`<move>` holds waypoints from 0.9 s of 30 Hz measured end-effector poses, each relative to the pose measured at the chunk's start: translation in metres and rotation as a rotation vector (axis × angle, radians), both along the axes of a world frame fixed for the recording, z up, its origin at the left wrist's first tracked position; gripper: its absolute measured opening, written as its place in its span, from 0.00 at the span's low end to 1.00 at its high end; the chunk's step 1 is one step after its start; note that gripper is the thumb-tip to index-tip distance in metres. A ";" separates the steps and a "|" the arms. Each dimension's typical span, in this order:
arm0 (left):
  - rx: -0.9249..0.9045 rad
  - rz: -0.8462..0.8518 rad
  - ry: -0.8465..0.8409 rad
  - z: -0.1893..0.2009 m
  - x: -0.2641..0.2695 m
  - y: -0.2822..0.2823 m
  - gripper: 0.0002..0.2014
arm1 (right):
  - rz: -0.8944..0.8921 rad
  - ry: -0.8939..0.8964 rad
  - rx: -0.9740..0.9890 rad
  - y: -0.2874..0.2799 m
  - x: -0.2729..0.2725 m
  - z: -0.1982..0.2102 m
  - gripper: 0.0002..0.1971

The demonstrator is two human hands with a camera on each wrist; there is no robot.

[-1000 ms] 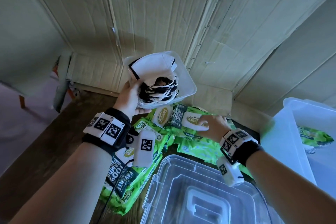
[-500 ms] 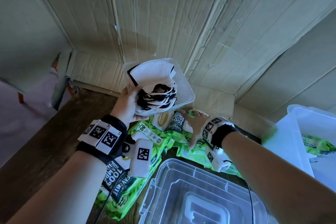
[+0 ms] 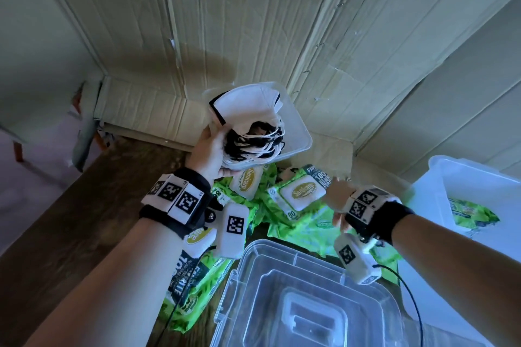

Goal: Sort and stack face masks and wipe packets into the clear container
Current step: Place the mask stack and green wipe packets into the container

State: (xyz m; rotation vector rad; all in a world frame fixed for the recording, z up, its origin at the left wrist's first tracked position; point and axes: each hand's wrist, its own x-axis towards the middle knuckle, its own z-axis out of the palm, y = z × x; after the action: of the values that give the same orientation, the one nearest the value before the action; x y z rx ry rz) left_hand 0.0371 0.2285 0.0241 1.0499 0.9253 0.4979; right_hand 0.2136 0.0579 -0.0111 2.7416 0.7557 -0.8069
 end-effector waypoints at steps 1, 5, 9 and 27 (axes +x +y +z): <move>0.004 -0.014 -0.002 0.001 0.001 -0.003 0.23 | 0.126 -0.088 -0.053 -0.001 0.000 0.003 0.29; 0.002 -0.043 0.000 0.004 0.002 -0.011 0.20 | 0.492 -0.151 0.039 0.011 -0.004 0.010 0.41; 0.001 -0.005 0.007 0.002 -0.003 -0.009 0.18 | 0.691 -0.028 -0.025 0.036 -0.006 0.004 0.39; -0.089 0.061 0.034 -0.019 -0.003 0.006 0.25 | 0.959 -0.012 -0.374 0.072 -0.013 -0.006 0.56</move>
State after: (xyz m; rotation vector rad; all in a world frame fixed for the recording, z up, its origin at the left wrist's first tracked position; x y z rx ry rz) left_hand 0.0342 0.2346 0.0050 0.9541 1.0036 0.4864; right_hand 0.2007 0.1295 -0.0170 1.7224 1.5274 -0.6008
